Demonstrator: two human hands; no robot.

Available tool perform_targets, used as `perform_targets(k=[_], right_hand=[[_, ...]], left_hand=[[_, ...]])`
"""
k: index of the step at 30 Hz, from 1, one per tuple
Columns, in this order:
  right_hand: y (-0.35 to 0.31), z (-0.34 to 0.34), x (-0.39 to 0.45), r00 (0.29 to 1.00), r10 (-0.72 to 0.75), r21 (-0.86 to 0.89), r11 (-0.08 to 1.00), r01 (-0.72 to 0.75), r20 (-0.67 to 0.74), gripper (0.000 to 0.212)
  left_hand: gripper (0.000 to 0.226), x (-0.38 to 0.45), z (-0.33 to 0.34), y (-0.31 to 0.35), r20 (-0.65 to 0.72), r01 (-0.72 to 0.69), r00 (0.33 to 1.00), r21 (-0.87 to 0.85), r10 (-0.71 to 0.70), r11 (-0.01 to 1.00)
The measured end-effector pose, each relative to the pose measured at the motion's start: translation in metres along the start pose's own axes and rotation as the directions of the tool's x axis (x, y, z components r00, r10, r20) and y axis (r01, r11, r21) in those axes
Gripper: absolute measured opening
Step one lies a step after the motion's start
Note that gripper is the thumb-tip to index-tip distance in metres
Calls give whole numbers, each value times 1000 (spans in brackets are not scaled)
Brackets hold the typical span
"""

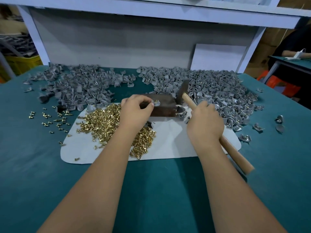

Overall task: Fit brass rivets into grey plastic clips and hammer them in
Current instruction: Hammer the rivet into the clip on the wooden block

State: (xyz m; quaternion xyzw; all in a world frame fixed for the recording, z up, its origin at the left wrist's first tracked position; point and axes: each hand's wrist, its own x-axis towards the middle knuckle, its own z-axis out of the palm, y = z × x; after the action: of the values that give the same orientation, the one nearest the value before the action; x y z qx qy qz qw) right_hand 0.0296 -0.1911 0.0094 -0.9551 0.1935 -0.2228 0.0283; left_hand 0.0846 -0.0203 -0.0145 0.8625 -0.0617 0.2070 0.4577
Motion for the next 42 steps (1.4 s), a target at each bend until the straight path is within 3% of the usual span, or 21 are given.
perform_targets(k=[5, 7, 10, 12, 17, 22, 25, 30, 34, 37, 42], right_hand=[[-9, -13, -7, 969, -82, 86, 991, 104, -235, 10], [-10, -20, -13, 954, -146, 123, 976, 183, -263, 18], [-13, -30, -19, 955, -202, 132, 963, 234, -218, 55], [-15, -33, -21, 957, -207, 163, 957, 241, -204, 62], [-15, -32, -22, 957, -186, 222, 946, 236, -224, 61], [-14, -31, -21, 963, -233, 231, 937, 260, -137, 56], [-18, -33, -23, 961, -214, 227, 941, 251, -174, 56], [-21, -31, -27, 959, -248, 153, 951, 267, -133, 61], [-24, -34, -31, 953, -222, 108, 963, 248, -205, 66], [-24, -31, -32, 951, -267, 50, 960, 277, -157, 68], [-28, -34, -36, 952, -235, 84, 963, 255, -198, 67]], left_hand=[[13, 2, 3, -2, -33, -23, 999, 106, 27, 994], [13, 3, 4, -1, -45, -27, 998, 161, 35, 987], [13, 3, 6, 3, -75, -4, 997, 151, 15, 988], [13, 1, 8, 7, -84, 28, 996, 129, -17, 991], [11, 4, 7, 10, -74, 85, 994, 138, -75, 987], [11, 3, 8, 8, -86, 65, 995, 135, -54, 989], [12, 5, 9, 8, -95, 87, 993, 145, -74, 986], [11, 3, 9, 7, -110, 60, 993, 111, -48, 992], [12, 4, 10, 8, -109, 88, 991, 130, -74, 988], [12, 3, 10, 8, -113, 84, 991, 144, -68, 986], [16, 4, 10, 8, -120, 84, 991, 173, -64, 981]])
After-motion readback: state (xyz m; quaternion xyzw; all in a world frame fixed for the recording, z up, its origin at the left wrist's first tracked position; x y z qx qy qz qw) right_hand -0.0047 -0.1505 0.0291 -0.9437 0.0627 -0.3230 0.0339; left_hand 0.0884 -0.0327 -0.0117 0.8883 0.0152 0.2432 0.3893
